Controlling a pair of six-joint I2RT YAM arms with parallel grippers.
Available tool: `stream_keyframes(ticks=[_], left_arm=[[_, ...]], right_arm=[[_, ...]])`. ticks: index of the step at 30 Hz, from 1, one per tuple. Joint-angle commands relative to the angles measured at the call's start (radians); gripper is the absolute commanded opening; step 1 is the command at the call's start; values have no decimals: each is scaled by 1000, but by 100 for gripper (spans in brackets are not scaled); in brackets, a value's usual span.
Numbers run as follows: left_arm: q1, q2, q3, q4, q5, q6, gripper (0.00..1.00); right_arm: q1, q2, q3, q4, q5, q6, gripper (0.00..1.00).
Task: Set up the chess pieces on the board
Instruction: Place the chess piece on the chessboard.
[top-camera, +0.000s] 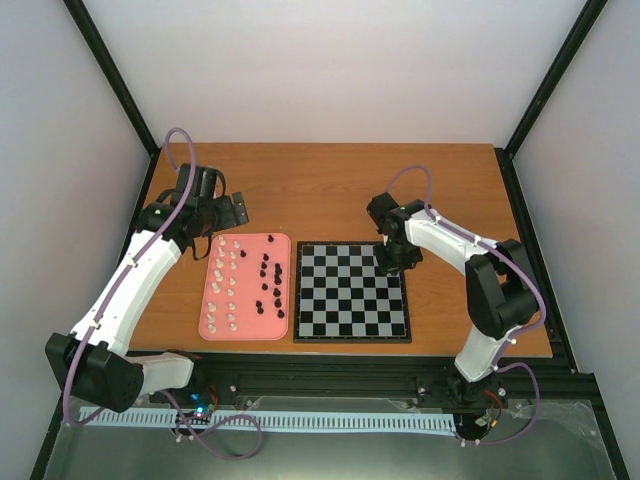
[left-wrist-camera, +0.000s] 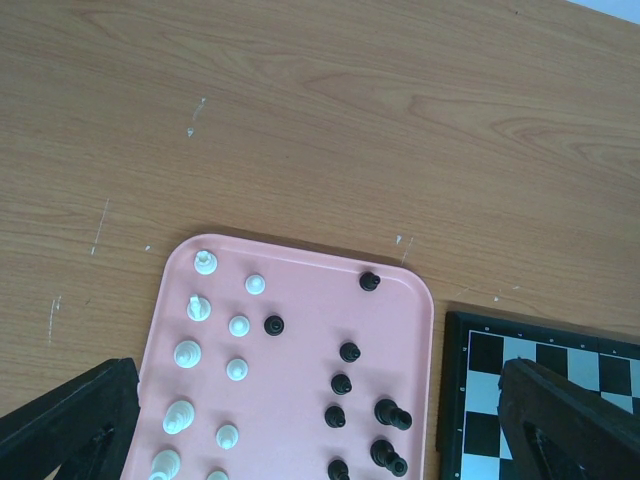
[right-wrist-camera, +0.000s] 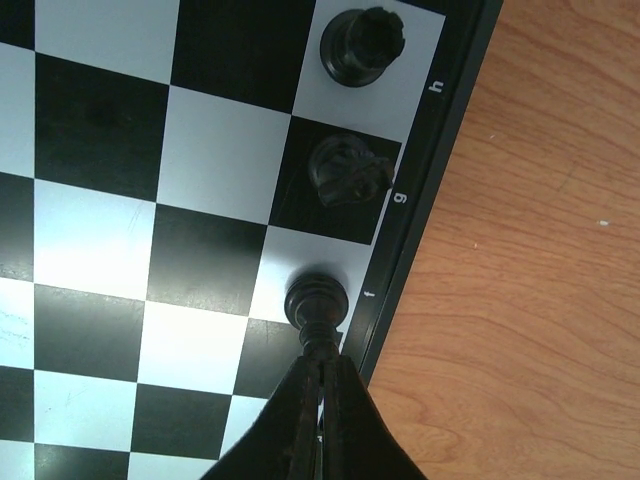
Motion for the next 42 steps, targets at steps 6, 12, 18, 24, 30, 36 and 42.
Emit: stream_keyframes(ticks=[6, 12, 18, 24, 30, 36, 42], left_arm=[[4, 4, 3, 16, -14, -4, 100], [4, 6, 3, 15, -17, -2, 100], [4, 11, 1, 15, -22, -1, 100], [4, 22, 5, 21, -18, -1, 100], [4, 35, 8, 29, -9, -5, 100], [4, 40, 8, 31, -8, -2, 100], [4, 45, 10, 35, -7, 1, 100]], right_arm=[[-11, 27, 17, 14, 25, -9, 3], [-11, 48, 34, 17, 16, -14, 3], [-11, 63, 40, 10, 10, -24, 3], [-12, 43, 32, -1, -4, -18, 3], [-11, 25, 29, -7, -4, -17, 17], [-11, -4, 32, -13, -9, -16, 30], [-7, -52, 87, -68, -42, -12, 44]])
